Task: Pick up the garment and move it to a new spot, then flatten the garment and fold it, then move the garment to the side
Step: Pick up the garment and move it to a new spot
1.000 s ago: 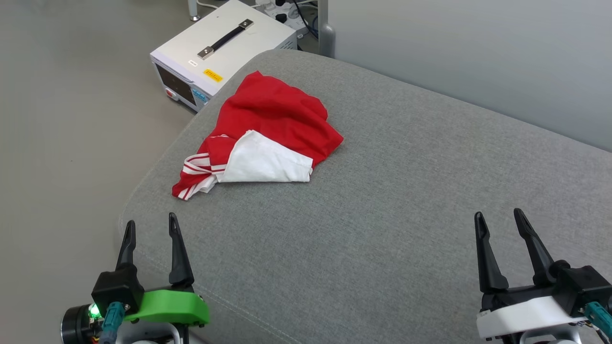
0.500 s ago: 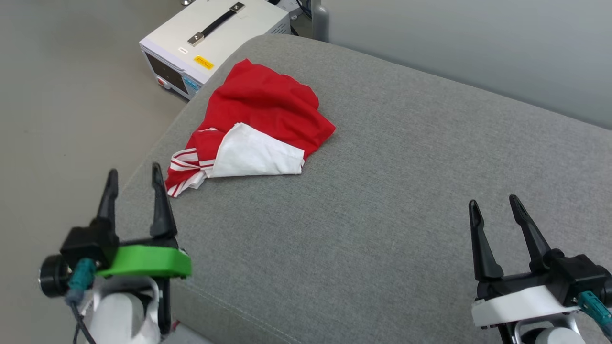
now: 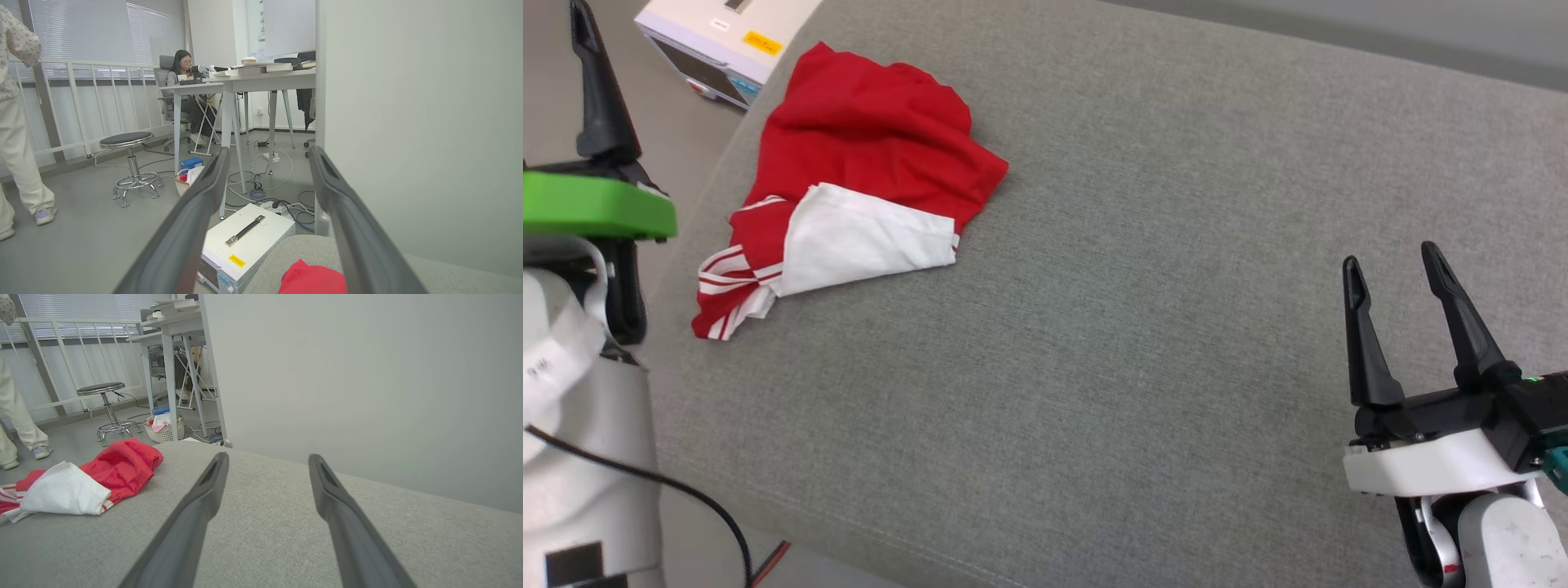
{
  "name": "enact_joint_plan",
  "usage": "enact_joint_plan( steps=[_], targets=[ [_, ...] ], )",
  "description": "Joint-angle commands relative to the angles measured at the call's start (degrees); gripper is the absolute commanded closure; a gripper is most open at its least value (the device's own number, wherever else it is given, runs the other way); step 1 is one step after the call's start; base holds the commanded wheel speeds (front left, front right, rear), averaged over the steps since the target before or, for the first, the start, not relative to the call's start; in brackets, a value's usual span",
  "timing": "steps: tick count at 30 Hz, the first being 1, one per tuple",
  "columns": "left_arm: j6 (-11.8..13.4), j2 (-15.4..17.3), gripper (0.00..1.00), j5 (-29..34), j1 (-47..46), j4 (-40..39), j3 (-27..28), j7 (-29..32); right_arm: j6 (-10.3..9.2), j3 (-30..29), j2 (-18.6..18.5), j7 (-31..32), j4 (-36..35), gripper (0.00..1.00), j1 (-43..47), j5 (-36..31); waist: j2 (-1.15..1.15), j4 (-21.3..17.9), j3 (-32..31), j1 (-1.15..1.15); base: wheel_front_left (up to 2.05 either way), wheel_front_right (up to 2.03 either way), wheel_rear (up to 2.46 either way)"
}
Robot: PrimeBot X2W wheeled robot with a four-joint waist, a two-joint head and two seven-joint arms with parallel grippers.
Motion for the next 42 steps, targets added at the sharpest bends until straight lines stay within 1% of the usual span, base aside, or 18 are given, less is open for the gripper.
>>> enact_joint_plan(
  steps=[1,2,6,11,15,19,21,25,31,34,35,36,37,40,42],
  targets=[
    [-0.37,1.85,0.0,-1.88,-2.8,2.98,-1.13,2.22,-0.04,-0.23,-0.35,-0.35,-0.71,0.0,-1.31,-0.59,0.0,-4.41,5.39,-0.01,0.0,0.0,0.0],
    [-0.43,3.14,0.0,-3.06,-4.24,4.71,-2.61,4.36,-0.04,-0.31,-0.43,-0.35,-0.97,0.0,-1.61,-0.59,0.0,-4.68,5.96,-0.01,0.0,0.0,0.0],
    [-0.48,8.65,0.0,-12.39,-9.54,8.64,-10.46,14.17,-0.04,-0.32,-0.8,-0.35,-1.91,0.0,-2.9,-0.61,0.0,-5.8,8.34,-0.01,0.0,0.0,0.0],
    [-0.49,14.51,0.0,-24.61,-13.57,11.27,-19.78,32.83,-0.04,-0.15,-1.41,-0.35,-2.66,0.0,-4.28,-0.62,0.0,-6.72,10.85,-0.01,0.0,0.0,0.0],
    [-0.49,18.59,0.0,-30.16,-15.56,12.16,-25.82,45.44,-0.04,0.08,-1.63,-0.35,-3.01,0.0,-5.78,-0.64,0.0,-7.92,12.79,-0.01,0.0,0.0,0.0],
    [-0.5,21.24,0.0,-33.69,-16.72,12.06,-31.1,54.49,-0.04,0.15,-1.64,-0.35,-3.23,0.0,-7.09,-0.56,0.0,-9.01,14.49,-0.01,0.0,0.0,0.0],
    [-0.5,22.12,0.0,-34.65,-16.98,12.32,-33.46,57.44,-0.04,0.2,-1.59,-0.35,-3.21,0.0,-7.65,-0.5,0.0,-9.58,15.32,-0.01,0.0,0.0,0.0],
    [-0.5,22.69,0.0,-34.86,-16.36,13.58,-37.97,60.48,-0.04,0.26,-1.4,-0.35,-3.2,0.0,-8.39,-0.34,0.0,-10.46,16.5,-0.01,0.0,0.0,0.0],
    [-0.5,21.16,0.0,-35.87,-14.92,16.89,-44.22,61.48,-0.04,0.64,-1.16,-0.35,-3.01,0.0,-9.23,-0.04,0.0,-11.41,17.39,-0.01,0.0,0.0,0.0],
    [-0.5,20.62,0.0,-36.78,-14.7,18.0,-46.28,61.08,-0.04,0.6,-1.05,-0.35,-2.91,0.0,-9.36,0.22,0.0,-11.66,17.36,-0.01,0.0,0.0,0.0],
    [-0.5,20.62,0.14,-37.09,-14.77,18.33,-47.36,60.81,-0.04,0.54,-1.02,-0.35,-2.87,0.0,-9.35,0.32,0.0,-11.71,17.26,-0.01,0.0,0.0,0.0],
    [-0.5,20.7,0.65,-37.31,-14.9,18.51,-47.98,60.53,-0.04,0.52,-1.01,-0.35,-2.83,0.0,-9.33,0.37,0.0,-11.72,17.16,-0.01,0.0,0.0,0.0],
    [-0.5,20.72,1.0,-37.93,-15.07,18.74,-48.51,60.18,-0.04,0.45,-0.99,-0.35,-2.75,0.0,-9.26,0.42,0.0,-11.67,16.93,-0.01,0.0,0.0,0.0],
    [-0.5,21.19,1.0,-39.55,-15.98,18.88,-49.07,58.19,-0.04,0.22,-0.89,-0.35,-2.54,0.0,-8.92,0.66,0.0,-11.4,15.89,-0.01,0.0,0.0,0.0],
    [-0.5,21.69,1.0,-40.45,-16.73,18.72,-48.92,55.74,-0.04,0.16,-0.76,-0.35,-2.44,0.0,-8.6,0.86,0.0,-11.24,14.83,-0.01,0.0,0.0,0.0]
  ],
)
